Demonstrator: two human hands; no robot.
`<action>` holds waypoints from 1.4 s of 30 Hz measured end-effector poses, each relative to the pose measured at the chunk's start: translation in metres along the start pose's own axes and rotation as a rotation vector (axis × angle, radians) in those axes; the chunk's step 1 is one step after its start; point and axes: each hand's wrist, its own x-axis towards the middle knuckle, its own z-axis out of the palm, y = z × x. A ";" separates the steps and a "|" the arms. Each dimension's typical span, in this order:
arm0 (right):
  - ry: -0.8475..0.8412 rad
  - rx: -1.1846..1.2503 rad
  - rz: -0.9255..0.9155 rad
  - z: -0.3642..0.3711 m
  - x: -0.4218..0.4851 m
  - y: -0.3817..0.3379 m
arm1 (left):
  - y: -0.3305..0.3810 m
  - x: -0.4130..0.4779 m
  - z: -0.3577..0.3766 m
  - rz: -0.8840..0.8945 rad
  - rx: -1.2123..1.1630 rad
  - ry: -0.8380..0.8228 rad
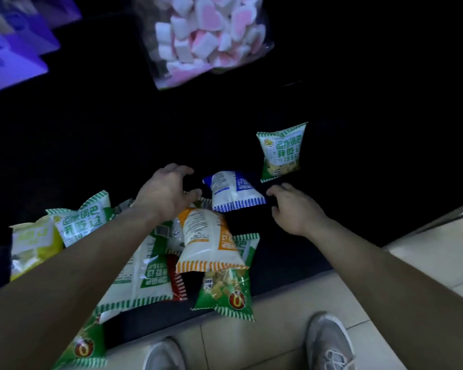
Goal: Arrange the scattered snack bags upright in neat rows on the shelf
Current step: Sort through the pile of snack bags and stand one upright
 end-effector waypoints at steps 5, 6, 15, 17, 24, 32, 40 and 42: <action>-0.038 0.000 -0.032 0.019 0.038 -0.024 | -0.021 -0.003 0.017 -0.018 -0.075 0.015; -0.061 0.018 -0.037 0.025 0.043 -0.027 | -0.024 -0.002 0.021 -0.017 -0.086 0.018; 0.309 0.110 -0.214 0.052 0.058 -0.038 | -0.032 0.000 0.035 -0.017 -0.179 0.039; 0.390 0.114 -0.220 0.041 0.059 -0.042 | -0.033 0.001 0.031 -0.029 -0.225 0.064; 0.595 0.216 -0.091 -0.002 0.048 -0.035 | -0.032 0.005 0.024 -0.048 -0.316 0.081; 0.441 0.253 0.039 0.003 0.038 0.002 | -0.013 0.011 0.033 -0.015 -0.295 0.038; 0.455 0.377 -0.034 -0.020 0.015 0.013 | 0.041 0.019 0.018 0.251 -0.297 -0.076; 0.448 0.401 -0.048 -0.023 0.008 0.019 | 0.057 0.018 0.021 0.304 -0.292 -0.111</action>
